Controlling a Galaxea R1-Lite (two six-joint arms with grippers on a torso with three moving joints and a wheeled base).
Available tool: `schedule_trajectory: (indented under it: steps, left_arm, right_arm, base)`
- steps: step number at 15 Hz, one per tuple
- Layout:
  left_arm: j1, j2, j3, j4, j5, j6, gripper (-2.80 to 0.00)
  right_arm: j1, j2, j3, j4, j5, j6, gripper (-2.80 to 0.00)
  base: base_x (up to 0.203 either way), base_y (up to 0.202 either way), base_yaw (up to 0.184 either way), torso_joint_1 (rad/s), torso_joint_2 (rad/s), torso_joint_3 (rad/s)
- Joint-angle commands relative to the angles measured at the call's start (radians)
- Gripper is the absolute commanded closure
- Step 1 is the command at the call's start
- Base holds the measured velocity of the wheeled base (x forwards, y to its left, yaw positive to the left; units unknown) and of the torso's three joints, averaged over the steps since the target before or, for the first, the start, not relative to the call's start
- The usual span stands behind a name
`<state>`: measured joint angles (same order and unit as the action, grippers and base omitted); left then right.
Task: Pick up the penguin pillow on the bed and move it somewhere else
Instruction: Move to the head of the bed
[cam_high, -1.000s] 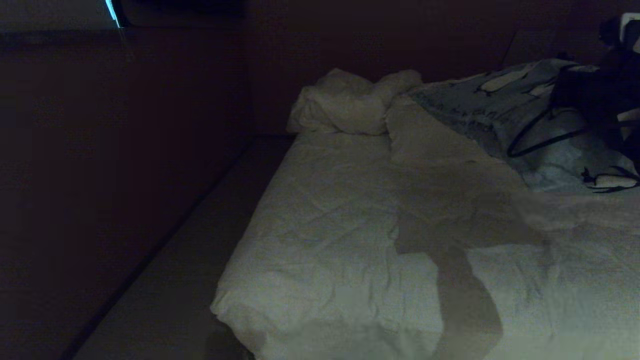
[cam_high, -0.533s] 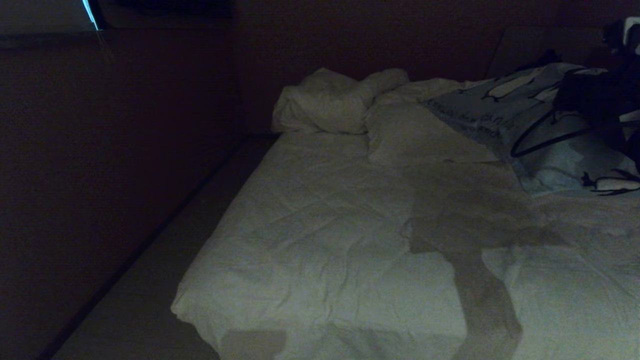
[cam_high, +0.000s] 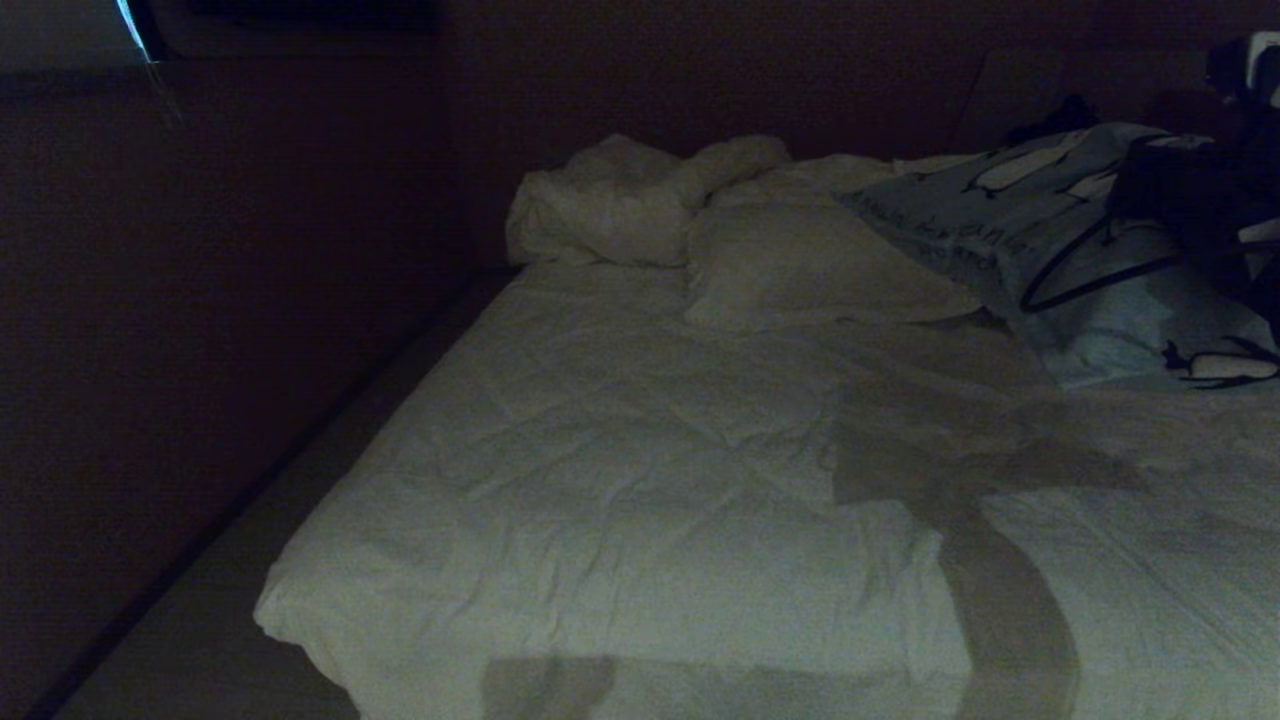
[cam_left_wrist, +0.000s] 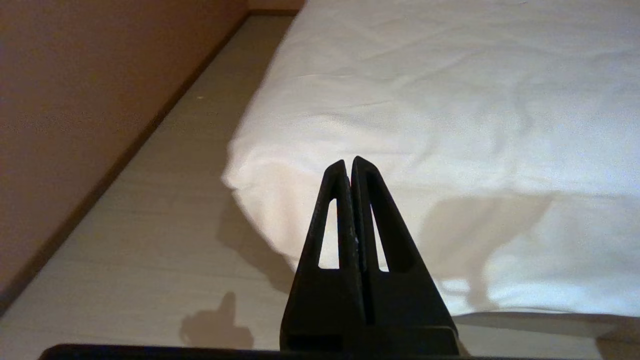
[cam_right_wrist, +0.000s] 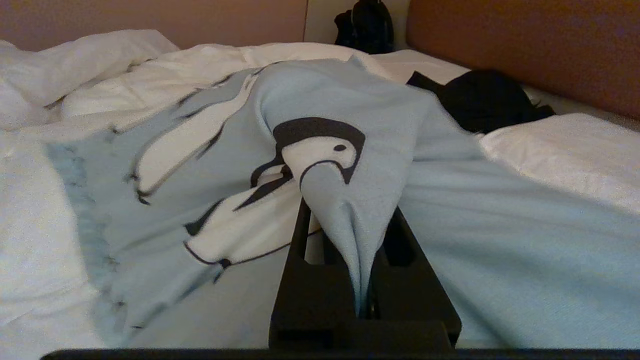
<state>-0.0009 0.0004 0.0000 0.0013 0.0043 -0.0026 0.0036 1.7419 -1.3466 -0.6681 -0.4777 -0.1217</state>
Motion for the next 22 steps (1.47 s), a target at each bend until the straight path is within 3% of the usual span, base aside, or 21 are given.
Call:
schedule_trajectory:
  steps: [1, 22]
  left_arm:
    - [0.001, 0.0, 0.002, 0.001, 0.0, 0.0, 0.0]
    - [0.001, 0.0, 0.002, 0.0, 0.0, 0.001, 0.0]
  right_arm:
    - [-0.001, 0.002, 0.0, -0.004, -0.002, -0.001, 0.0]
    - [-0.032, 0.019, -0.015, -0.004, 0.029, -0.003, 0.0]
  base:
    - [0.0, -0.197, 0.003, 0.002, 0.0, -0.002]
    - [0.0, -0.195, 0.0, 0.003, 0.0, 0.001]
